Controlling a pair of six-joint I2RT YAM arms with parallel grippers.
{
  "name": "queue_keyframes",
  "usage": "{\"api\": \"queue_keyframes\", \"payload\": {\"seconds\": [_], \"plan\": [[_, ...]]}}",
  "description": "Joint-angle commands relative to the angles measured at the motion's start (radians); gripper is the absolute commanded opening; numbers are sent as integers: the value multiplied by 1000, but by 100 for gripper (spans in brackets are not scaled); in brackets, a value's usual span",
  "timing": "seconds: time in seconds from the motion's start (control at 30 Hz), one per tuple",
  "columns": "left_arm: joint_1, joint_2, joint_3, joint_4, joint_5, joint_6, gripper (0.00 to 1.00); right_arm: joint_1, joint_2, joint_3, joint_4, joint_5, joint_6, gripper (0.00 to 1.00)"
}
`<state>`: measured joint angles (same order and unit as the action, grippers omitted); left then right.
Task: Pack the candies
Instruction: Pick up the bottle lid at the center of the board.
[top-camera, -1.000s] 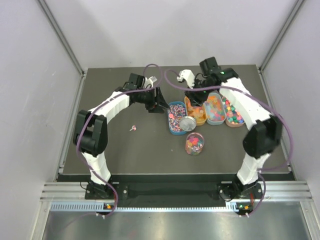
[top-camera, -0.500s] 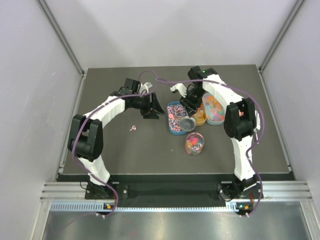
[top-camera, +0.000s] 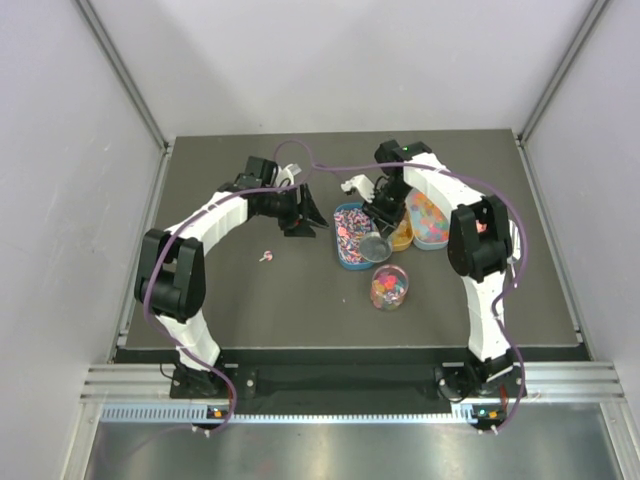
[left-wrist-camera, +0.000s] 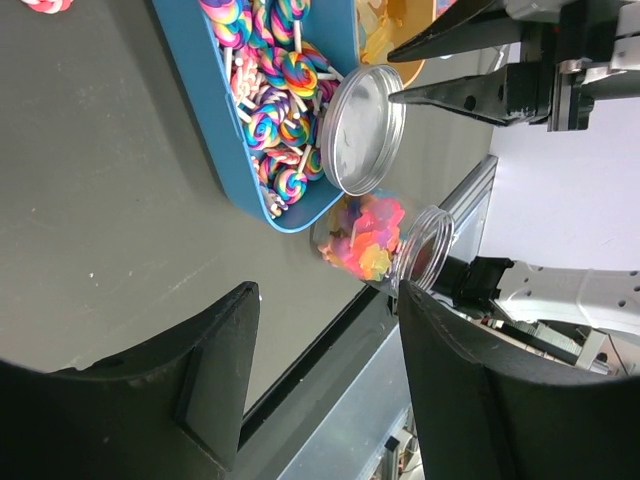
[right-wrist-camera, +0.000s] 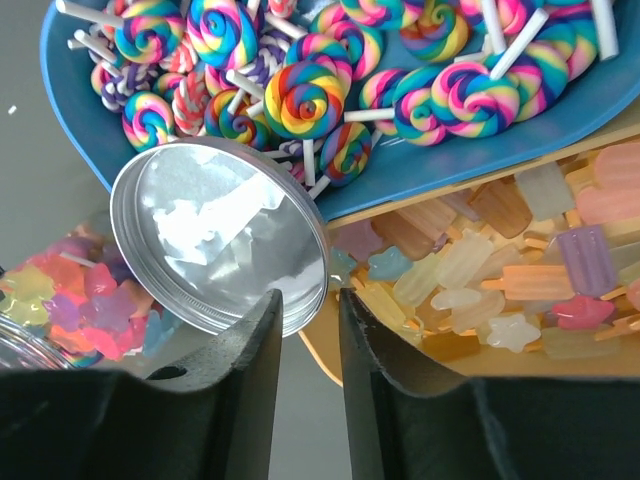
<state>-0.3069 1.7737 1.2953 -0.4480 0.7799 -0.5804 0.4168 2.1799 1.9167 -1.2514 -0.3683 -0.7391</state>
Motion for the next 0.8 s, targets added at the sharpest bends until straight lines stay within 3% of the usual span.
{"api": "queue_keyframes", "payload": {"seconds": [0.0, 0.1, 0.2, 0.23, 0.27, 0.63, 0.73, 0.77], "plan": [[3, -56, -14, 35, 9, 2, 62, 8, -60, -13, 12, 3, 0, 30], [3, -59, -16, 37, 6, 5, 63, 11, -49, -15, 9, 6, -6, 28], [3, -63, -24, 38, 4, 5, 63, 19, -43, -12, 10, 19, -6, 17], [3, -66, -28, 38, 4, 4, 63, 20, -45, -8, 13, 20, -5, 2], [3, -69, -30, 38, 4, 4, 63, 23, -52, -8, 18, 22, 1, 0], [3, -74, -48, 118, 81, -96, 68, 27, -285, 27, 43, 5, 43, 0], [5, -54, -77, 205, 188, -209, 71, 28, -400, -34, 128, -32, 70, 0], [5, -39, -94, 326, 231, -336, 71, 28, -463, -51, 157, -40, 78, 0]]}}
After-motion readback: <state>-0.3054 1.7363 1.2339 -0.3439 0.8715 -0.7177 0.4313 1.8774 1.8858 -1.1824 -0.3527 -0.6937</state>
